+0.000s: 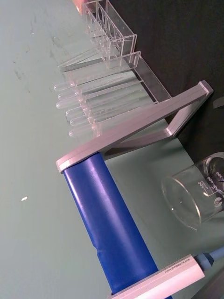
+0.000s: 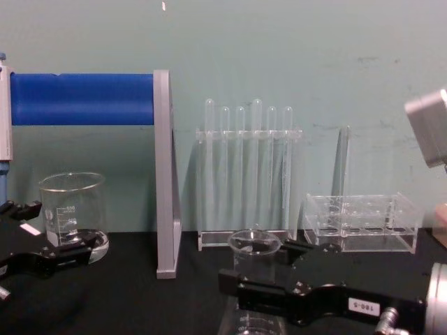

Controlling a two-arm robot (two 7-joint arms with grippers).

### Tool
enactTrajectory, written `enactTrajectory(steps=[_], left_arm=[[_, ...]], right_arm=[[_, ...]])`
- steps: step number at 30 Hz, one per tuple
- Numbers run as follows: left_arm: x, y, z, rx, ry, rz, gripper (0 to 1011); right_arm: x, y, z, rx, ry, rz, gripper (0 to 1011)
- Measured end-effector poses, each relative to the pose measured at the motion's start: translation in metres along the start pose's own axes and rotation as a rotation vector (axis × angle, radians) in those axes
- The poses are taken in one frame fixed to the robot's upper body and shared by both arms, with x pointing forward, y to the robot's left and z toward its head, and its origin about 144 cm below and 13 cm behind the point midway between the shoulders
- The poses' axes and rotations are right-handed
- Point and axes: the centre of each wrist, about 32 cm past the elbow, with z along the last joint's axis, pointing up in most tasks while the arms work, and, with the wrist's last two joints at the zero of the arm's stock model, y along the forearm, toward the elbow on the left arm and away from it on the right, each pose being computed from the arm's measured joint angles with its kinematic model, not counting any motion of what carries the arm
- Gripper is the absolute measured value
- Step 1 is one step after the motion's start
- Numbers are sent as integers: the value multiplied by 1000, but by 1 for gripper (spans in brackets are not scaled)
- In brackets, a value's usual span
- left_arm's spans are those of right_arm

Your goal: Grasp the erlenmeyer flask with one hand, shake it three times, then place it back.

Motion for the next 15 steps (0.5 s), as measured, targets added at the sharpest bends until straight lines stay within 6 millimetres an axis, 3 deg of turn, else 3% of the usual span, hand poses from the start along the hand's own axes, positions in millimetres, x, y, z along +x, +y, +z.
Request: enactTrajectory(steps=[8, 15], left_arm=[[0, 0, 0, 0, 0, 0, 1001], [0, 0, 0, 0, 0, 0, 1001]], right_arm=[[0, 0, 0, 1, 1, 0, 507], [0, 0, 0, 1, 1, 0, 449]])
